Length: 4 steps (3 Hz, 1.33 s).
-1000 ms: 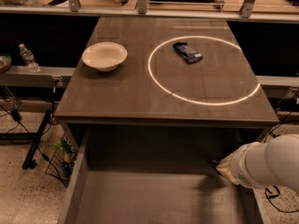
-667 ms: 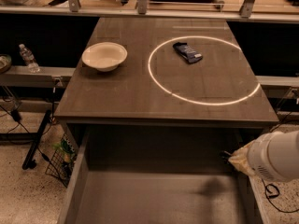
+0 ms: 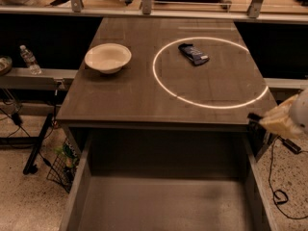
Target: Pick rxbar chocolate from top drawer and place on counter
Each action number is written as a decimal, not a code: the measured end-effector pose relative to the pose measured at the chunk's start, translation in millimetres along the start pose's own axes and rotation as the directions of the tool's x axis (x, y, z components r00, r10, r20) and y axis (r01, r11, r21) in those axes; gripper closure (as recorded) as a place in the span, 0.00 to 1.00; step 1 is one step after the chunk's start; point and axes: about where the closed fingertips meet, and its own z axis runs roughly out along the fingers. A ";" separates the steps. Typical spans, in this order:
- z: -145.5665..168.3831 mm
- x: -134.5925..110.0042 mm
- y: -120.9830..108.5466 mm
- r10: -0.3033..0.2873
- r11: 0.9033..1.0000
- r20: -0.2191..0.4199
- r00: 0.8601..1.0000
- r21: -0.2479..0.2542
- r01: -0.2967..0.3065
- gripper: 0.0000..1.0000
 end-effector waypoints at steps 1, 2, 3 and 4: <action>-21.4 -27.8 -24.8 -0.028 0.999 0.023 0.999 0.033 0.027 1.00; -33.1 -64.9 -50.5 -0.066 0.996 0.047 0.997 0.067 0.062 1.00; -35.8 -105.9 -73.2 -0.108 0.991 0.082 0.991 0.086 0.101 1.00; -10.0 -115.2 -66.9 -0.116 0.993 0.116 0.987 0.038 0.112 1.00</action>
Offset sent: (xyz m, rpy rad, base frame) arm 0.0921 0.0165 0.1172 -0.0526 -0.1573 0.0610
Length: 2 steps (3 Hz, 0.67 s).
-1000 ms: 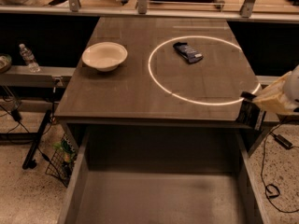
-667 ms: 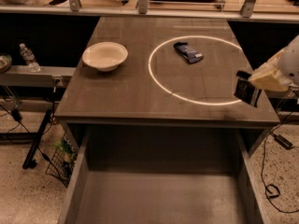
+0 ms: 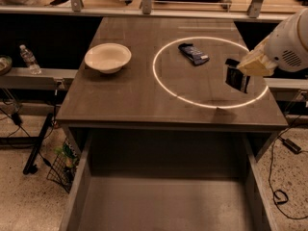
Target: Pick rxbar chocolate from top drawer and place on counter
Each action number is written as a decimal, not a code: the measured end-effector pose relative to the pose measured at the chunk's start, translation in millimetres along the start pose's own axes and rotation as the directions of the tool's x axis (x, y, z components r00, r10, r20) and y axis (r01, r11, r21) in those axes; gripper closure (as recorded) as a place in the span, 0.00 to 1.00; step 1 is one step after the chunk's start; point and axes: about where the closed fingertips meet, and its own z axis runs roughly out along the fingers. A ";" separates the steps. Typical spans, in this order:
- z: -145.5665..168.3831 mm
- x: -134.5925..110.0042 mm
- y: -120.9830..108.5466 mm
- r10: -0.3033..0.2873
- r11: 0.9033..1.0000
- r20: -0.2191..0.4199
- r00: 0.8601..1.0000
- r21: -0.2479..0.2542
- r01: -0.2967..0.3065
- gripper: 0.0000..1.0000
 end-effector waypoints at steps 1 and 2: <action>49.5 -1.2 18.5 -0.002 0.999 0.020 1.000 -0.043 0.003 1.00; 97.7 5.1 43.2 -0.017 0.995 0.026 1.000 -0.103 0.019 0.84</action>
Offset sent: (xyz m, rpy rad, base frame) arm 0.0323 0.0728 -0.1546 0.0627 0.1116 0.1333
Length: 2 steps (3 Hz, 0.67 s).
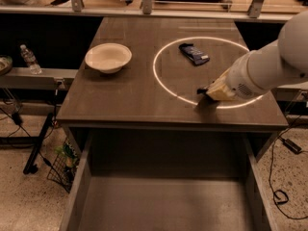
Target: Pick rxbar chocolate from top drawer and place on counter
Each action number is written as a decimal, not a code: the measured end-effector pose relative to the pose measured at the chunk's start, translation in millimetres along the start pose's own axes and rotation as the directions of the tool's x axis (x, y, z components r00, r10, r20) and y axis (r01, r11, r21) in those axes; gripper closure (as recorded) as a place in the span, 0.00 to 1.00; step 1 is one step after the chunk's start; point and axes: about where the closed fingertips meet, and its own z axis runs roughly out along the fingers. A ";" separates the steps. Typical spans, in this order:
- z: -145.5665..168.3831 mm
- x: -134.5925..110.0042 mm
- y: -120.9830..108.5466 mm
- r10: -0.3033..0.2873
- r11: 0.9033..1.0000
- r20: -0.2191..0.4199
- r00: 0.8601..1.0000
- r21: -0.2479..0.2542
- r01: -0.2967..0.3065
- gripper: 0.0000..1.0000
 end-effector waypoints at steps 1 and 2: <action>33.0 7.3 18.1 0.003 0.999 -0.004 1.000 -0.048 -0.003 0.59; 25.1 1.7 15.4 0.003 0.999 -0.004 1.000 -0.049 -0.003 0.29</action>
Offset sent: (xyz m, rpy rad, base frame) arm -0.0072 0.0196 -0.0575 0.0373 0.1101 0.0536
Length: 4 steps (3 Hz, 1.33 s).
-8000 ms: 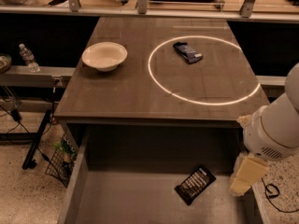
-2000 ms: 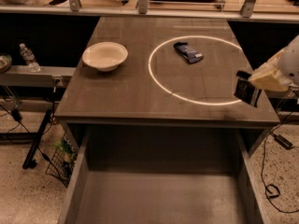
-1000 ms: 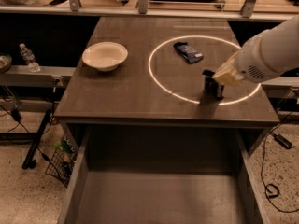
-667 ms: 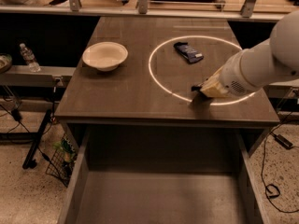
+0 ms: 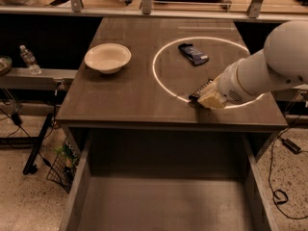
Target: Pick rxbar chocolate from top drawer and place on counter
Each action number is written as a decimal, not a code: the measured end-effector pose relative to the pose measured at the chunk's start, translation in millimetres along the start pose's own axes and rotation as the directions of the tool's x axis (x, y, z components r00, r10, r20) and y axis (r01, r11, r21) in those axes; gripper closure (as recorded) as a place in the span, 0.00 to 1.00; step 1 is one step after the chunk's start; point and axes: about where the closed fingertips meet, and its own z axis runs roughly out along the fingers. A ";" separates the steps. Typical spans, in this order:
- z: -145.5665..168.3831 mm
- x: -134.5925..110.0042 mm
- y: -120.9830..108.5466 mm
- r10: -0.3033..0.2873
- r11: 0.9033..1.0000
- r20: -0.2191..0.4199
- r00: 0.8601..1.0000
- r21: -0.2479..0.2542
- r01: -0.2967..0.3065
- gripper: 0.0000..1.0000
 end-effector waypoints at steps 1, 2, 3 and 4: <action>-0.4 -0.3 -0.1 0.000 1.000 0.000 1.000 0.000 0.000 0.06; -9.1 11.5 1.2 -0.018 0.999 0.012 1.000 -0.048 0.018 0.00; -69.6 49.2 -26.4 -0.012 0.997 0.078 0.997 -0.077 0.018 0.00; -127.0 67.3 -53.1 -0.003 0.999 0.135 0.991 -0.038 0.008 0.00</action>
Offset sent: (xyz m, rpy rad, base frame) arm -0.0327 -0.0469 0.0011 0.0642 0.0896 0.1534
